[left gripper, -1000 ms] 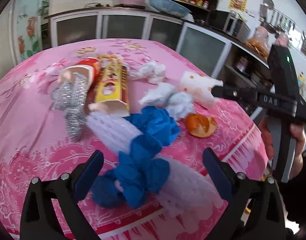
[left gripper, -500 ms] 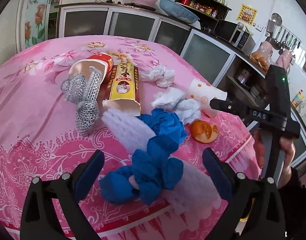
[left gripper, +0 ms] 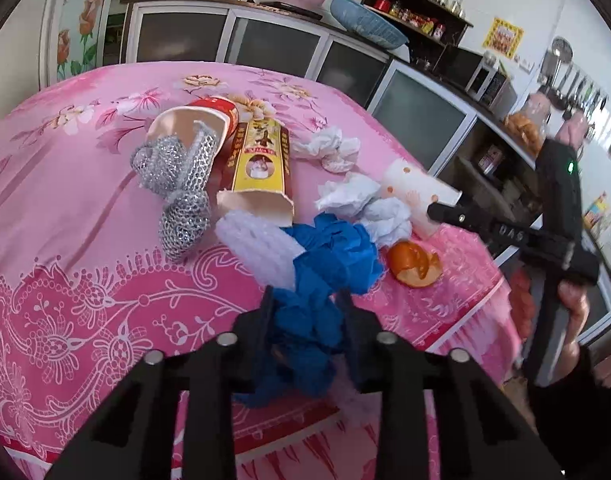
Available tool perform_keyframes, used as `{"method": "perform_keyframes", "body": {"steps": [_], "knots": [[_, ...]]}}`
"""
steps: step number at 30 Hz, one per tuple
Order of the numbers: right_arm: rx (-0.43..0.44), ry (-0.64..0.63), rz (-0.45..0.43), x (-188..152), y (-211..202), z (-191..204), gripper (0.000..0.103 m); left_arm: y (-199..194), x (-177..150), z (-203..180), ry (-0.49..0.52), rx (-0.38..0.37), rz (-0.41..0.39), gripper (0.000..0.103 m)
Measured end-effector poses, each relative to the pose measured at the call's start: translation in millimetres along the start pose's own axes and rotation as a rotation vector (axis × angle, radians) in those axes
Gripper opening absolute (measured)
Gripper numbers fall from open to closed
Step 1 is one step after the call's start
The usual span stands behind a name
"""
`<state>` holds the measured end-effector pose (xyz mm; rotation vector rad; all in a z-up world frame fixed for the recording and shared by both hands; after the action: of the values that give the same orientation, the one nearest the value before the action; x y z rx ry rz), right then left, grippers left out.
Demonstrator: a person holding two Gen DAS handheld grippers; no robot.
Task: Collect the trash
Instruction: 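Grasp the blue glove with the left gripper while the right grasps the white paper cup, then lift the blue glove and paper cup and carry both over the bin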
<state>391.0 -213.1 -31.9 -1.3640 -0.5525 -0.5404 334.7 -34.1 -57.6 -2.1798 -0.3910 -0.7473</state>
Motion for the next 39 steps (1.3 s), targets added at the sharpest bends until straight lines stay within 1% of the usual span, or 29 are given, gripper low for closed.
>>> {"method": "perform_keyframes", "body": {"steps": [1, 2, 6, 9, 10, 12, 13, 14, 16, 18, 21, 22, 23, 24, 26, 28, 31, 33, 35, 36, 39], "knots": [[0.005, 0.003, -0.003, 0.4, -1.5, 0.2, 0.004, -2.6, 0.4, -0.6, -0.009, -0.015, -0.002, 0.021], [0.005, 0.004, -0.006, 0.7, -2.6, 0.1, 0.004, -5.1, 1.0, -1.5, -0.015, -0.026, -0.005, 0.02], [-0.001, 0.0, -0.021, 1.9, -6.8, 1.0, 0.004, -20.7, 6.3, -7.9, 0.017, -0.014, -0.039, 0.019], [-0.002, 0.008, -0.018, 1.8, -6.3, 0.3, 0.004, -25.2, 7.0, -9.7, 0.019, -0.02, -0.037, 0.019], [-0.003, 0.007, -0.014, 1.0, -5.9, 0.3, 0.004, -24.4, 5.5, -7.5, 0.016, -0.008, -0.028, 0.02], [0.0, 0.004, -0.011, -0.2, -5.9, 1.0, 0.004, -21.8, 2.2, -4.0, 0.0, -0.006, -0.007, 0.024], [0.0, 0.002, -0.011, -0.7, -6.5, 1.1, 0.004, -21.6, -0.3, -1.0, -0.023, -0.013, -0.004, 0.033], [0.0, -0.002, -0.009, -1.1, -6.4, 1.3, 0.004, -21.7, -2.2, -1.0, -0.032, -0.029, -0.004, 0.046], [-0.007, -0.009, -0.01, -1.6, -6.9, 1.1, 0.004, -26.3, -3.4, -3.7, -0.023, -0.037, -0.017, 0.055], [-0.01, -0.01, -0.009, -1.3, -6.8, 0.6, 0.004, -29.6, -3.8, -5.7, 0.002, -0.026, -0.018, 0.056], [-0.009, -0.007, -0.012, -0.7, -7.4, -0.3, 0.004, -30.6, -5.6, -4.4, 0.001, -0.02, -0.008, 0.056], [-0.008, -0.006, -0.014, -0.3, -7.3, 0.2, 0.004, -28.9, -7.1, -1.3, -0.002, -0.009, 0.0, 0.054], [-0.006, -0.003, -0.015, 0.3, -7.7, 0.7, 0.004, -27.0, -8.4, 0.7, -0.005, -0.004, 0.007, 0.05], [-0.005, -0.001, -0.016, 0.3, -8.1, 0.7, 0.004, -25.8, -9.6, 1.7, -0.011, -0.008, 0.01, 0.035], [-0.005, -0.005, -0.016, 0.1, -8.3, 2.4, 0.004, -26.0, -9.9, 4.6, -0.028, -0.017, 0.003, 0.016], [-0.008, -0.01, -0.013, -0.4, -7.7, 2.8, 0.004, -28.0, -10.4, 6.9, -0.022, -0.011, -0.006, 0.009], [-0.006, -0.007, -0.011, -0.1, -6.8, 3.4, 0.004, -27.6, -11.6, 11.4, -0.02, -0.001, -0.005, 0.007], [-0.006, -0.005, -0.013, -0.3, -7.5, 3.3, 0.004, -28.7, -11.3, 10.6, -0.021, -0.008, -0.011, 0.006], [-0.006, -0.006, -0.015, -0.7, -8.1, 3.8, 0.004, -35.7, -7.7, 4.9, -0.025, -0.042, -0.028, 0.006], [-0.007, -0.007, -0.016, -0.7, -8.2, 3.7, 0.004, -40.2, -5.3, 2.8, -0.021, -0.047, -0.035, 0.006], [-0.007, -0.004, -0.019, 0.6, -9.4, 2.6, 0.004, -59.4, 5.3, -3.7, 0.022, -0.034, -0.067, 0.006]]}}
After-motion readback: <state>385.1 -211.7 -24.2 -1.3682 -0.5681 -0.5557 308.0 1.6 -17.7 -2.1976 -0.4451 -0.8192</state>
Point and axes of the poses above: each gripper's, at about its wrist camera, not at the fingertips, and y roughly the way its jaws point, z to its left, x to its top, the point moved 10 cm from there along y, roughly the way its jaws point, and after that the axes turned 15 degrees about -x, right-handed, at the moved point
